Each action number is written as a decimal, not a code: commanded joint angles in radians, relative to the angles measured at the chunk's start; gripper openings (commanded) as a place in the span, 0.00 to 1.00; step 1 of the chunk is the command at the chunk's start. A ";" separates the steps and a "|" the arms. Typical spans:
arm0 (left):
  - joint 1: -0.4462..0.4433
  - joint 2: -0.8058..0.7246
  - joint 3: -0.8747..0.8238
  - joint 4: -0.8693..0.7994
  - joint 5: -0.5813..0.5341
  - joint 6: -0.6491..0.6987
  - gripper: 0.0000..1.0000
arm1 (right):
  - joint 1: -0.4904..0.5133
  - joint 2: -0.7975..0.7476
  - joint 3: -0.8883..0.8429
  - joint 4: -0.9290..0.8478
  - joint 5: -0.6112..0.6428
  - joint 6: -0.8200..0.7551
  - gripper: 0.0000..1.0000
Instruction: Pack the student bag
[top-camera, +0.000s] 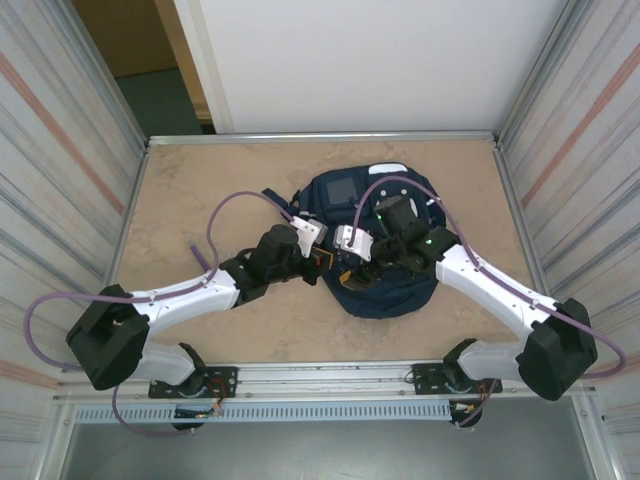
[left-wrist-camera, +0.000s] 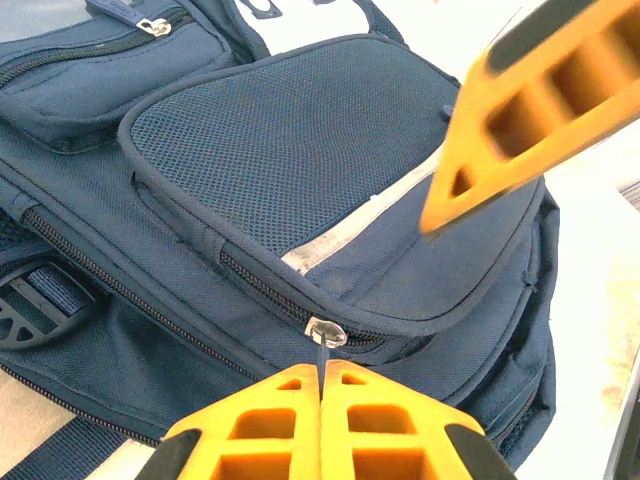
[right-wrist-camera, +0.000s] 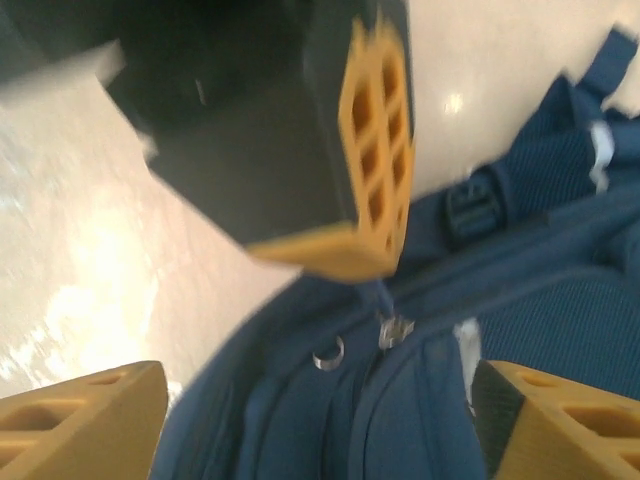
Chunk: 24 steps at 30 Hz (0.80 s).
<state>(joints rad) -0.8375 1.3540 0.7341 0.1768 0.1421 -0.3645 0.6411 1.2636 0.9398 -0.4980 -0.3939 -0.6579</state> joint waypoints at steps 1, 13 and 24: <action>0.005 -0.002 0.011 0.034 -0.001 -0.002 0.00 | -0.002 0.024 -0.015 -0.055 0.106 -0.097 0.71; 0.005 -0.012 0.010 -0.008 -0.039 0.016 0.00 | 0.050 0.066 -0.044 0.081 0.354 -0.125 0.08; 0.182 0.182 0.025 0.132 -0.330 0.170 0.00 | 0.093 0.021 -0.048 0.035 0.314 -0.178 0.00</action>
<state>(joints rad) -0.7399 1.4433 0.7383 0.2630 -0.0059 -0.2672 0.7273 1.2964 0.8841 -0.4118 -0.0708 -0.8028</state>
